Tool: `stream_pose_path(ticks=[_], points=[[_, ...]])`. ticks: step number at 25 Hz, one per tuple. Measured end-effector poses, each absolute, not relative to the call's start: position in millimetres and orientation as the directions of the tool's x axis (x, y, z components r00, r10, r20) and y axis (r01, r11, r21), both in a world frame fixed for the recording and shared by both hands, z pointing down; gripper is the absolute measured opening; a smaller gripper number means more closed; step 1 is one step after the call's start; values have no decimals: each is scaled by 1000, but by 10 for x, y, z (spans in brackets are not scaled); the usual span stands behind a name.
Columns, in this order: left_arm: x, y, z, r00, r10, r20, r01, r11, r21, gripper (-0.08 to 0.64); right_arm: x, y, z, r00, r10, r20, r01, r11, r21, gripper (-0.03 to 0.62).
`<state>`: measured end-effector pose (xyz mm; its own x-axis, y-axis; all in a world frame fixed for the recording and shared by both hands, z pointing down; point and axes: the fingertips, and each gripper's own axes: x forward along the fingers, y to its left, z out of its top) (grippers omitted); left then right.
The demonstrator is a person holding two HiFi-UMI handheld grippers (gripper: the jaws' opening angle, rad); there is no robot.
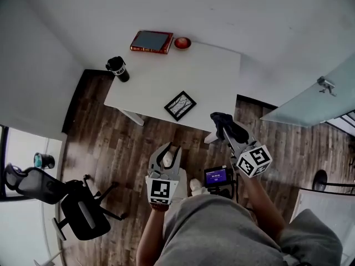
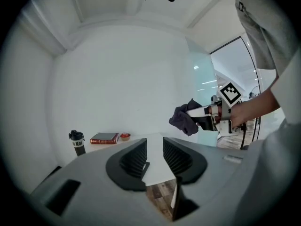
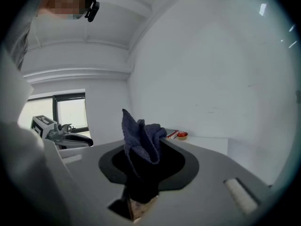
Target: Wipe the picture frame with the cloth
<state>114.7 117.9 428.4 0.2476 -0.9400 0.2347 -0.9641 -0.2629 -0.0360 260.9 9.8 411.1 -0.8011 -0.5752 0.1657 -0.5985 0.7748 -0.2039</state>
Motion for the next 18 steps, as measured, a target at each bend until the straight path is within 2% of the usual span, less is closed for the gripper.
stream_pose_path(ticks=[8, 18], points=[[571, 329, 4418, 385, -889, 248, -914, -404, -28, 143, 2032, -560, 4071, -728, -644, 235, -681, 717, -148, 112], [90, -113, 5241, 498, -791, 355, -848, -530, 6, 239, 1421, -1142, 4353, -673, -667, 319, -721, 688, -83, 112]])
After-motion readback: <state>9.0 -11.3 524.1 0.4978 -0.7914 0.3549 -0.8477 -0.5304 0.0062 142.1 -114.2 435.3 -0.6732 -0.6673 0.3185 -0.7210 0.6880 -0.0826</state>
